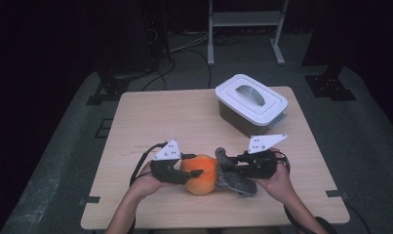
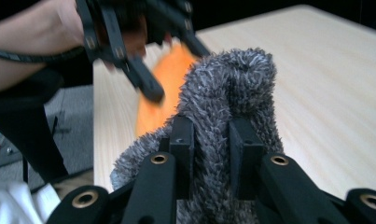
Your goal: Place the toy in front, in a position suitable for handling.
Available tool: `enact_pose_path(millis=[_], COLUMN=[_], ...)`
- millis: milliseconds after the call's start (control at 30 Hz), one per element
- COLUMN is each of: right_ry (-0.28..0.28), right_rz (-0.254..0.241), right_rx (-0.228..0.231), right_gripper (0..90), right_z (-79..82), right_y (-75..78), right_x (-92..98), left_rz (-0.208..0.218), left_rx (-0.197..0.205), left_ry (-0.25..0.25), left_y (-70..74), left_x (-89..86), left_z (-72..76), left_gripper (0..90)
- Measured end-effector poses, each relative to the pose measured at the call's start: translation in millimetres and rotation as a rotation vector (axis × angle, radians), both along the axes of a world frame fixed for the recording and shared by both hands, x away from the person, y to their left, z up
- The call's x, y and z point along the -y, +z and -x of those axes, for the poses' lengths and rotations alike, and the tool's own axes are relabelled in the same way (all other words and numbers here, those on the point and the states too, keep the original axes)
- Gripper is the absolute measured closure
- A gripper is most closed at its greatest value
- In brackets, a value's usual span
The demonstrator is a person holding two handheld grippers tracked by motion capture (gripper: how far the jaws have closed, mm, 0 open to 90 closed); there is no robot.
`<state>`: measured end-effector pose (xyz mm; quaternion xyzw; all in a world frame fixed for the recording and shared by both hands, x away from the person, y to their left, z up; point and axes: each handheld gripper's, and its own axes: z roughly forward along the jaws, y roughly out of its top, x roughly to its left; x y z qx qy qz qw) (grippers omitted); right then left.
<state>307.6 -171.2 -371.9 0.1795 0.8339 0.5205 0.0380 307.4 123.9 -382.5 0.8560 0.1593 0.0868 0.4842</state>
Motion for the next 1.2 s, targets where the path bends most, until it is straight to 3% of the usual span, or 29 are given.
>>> enact_pose_path(millis=[100, 233, 400, 533, 600, 767, 900, 967, 1033, 1133, 1200], right_ry=[0.015, 0.023, 0.03, 0.017, 0.02, 0.015, 0.02, 0.028, 0.039, 0.059, 0.072], right_rz=[-0.007, 0.054, 0.074, 0.081, 0.08, 0.093, 0.029, -0.007, -0.003, 0.062, 0.064], right_rx=[0.017, -0.013, -0.041, -0.064, -0.081, -0.105, -0.05, -0.044, -0.04, -0.068, -0.095], right_gripper=[73.1, 72.9, 73.3, 73.3, 73.4, 73.8, 74.4, 74.4, 74.2, 72.8, 73.2], right_z=[3.3, 0.9, -2.2, -5.9, -7.9, -10.3, -6.7, -5.4, -5.0, -6.8, -9.0], right_y=[4.5, -11.7, -19.6, -23.7, -25.5, -27.3, -13.4, -8.2, -8.4, -20.9, -27.5], right_x=[-4.7, -13.0, -10.9, -4.5, -2.3, 2.7, 7.0, 5.9, 1.3, -7.5, -7.6], left_rz=[-0.01, -0.015, 0.002, 0.007, 0.021, 0.033, 0.039, 0.027, 0.031, 0.005, 0.017], left_rx=[0.01, 0.01, -0.021, -0.063, -0.077, -0.037, -0.009, -0.002, -0.006, -0.012, -0.021], left_ry=[-0.012, -0.025, -0.019, -0.016, -0.04, -0.048, -0.058, -0.071, -0.072, -0.072, -0.067], left_y=[-1.6, -3.8, -4.8, -11.9, -18.0, -14.7, -6.8, -4.9, -7.0, -11.2, -13.7], left_x=[7.3, 6.8, -0.7, -6.5, -5.3, -4.1, -6.3, -5.9, -4.9, -4.7, -7.1], left_z=[2.6, 1.5, -3.1, -7.6, -8.4, -5.8, -2.2, -1.0, -0.4, -1.9, -3.6], left_gripper=[41.1, 33.8, 19.5, 17.1, 22.3, 42.2, 44.3, 45.0, 45.1, 45.1, 45.0])
